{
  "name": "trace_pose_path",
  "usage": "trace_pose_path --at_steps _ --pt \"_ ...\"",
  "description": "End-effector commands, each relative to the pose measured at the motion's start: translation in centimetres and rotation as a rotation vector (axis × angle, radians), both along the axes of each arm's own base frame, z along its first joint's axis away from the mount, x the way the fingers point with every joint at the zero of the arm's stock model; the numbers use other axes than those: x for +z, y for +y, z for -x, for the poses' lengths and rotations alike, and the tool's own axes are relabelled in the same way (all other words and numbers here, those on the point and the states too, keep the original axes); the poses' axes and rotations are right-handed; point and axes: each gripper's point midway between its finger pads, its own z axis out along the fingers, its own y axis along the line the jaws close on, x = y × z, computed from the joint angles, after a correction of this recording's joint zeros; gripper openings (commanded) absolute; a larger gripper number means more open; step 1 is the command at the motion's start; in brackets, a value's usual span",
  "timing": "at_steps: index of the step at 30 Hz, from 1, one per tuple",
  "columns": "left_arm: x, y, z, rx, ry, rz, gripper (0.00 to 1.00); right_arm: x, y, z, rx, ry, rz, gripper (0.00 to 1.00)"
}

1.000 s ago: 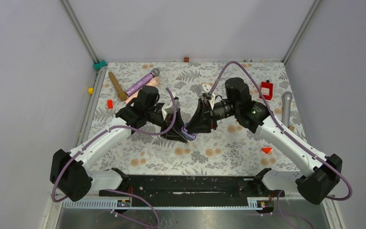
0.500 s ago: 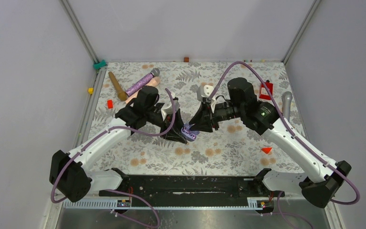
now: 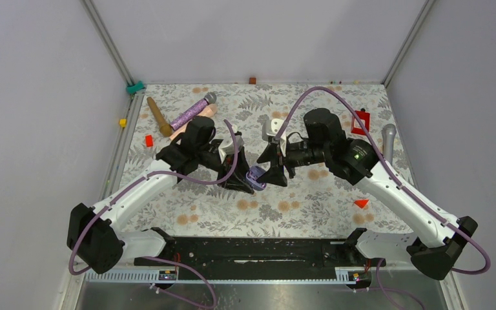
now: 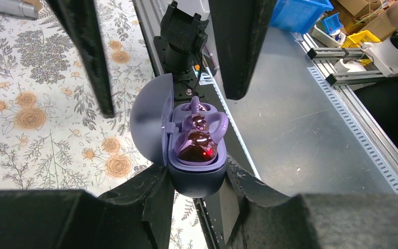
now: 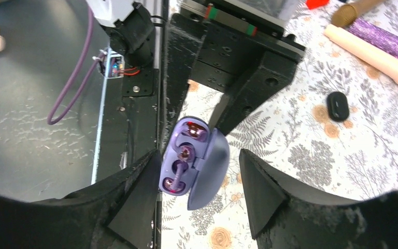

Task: Insert the wireless bluetooth earbuds into the charging case
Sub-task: Place the earbud in the charging case.

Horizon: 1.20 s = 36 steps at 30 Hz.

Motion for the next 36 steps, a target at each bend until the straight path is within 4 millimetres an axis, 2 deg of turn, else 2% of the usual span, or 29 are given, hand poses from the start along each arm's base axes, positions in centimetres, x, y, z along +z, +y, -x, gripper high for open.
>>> trace_pose_path --at_steps 1,4,9,13,21,25,28,36 --pt "1.2 -0.1 0.0 -0.014 -0.076 0.052 0.00 2.0 -0.3 -1.4 -0.095 -0.057 -0.015 0.68" --pt "1.1 -0.2 -0.1 -0.011 -0.078 0.051 0.00 2.4 -0.5 -2.0 -0.134 -0.070 -0.018 0.75" --pt "1.1 -0.2 -0.1 -0.009 -0.081 0.050 0.00 3.2 -0.5 -1.6 -0.136 -0.053 -0.037 0.86" --pt "1.2 -0.1 -0.1 -0.001 -0.091 0.052 0.00 3.6 -0.5 -1.8 -0.159 -0.040 -0.043 0.99" --pt "1.5 -0.1 -0.2 0.003 -0.100 0.056 0.00 4.4 -1.0 -2.1 -0.199 -0.038 -0.060 1.00" --pt "1.5 -0.1 -0.3 0.012 -0.105 0.054 0.00 4.7 -1.7 -3.5 -0.281 -0.056 -0.067 0.99" --pt "1.4 0.0 -0.2 0.010 -0.110 0.050 0.00 4.4 -1.8 -4.3 -0.322 -0.055 -0.063 1.00" --pt "1.1 -0.1 -0.3 0.011 -0.105 0.043 0.00 3.2 -0.8 -4.2 -0.293 -0.002 -0.071 0.99"
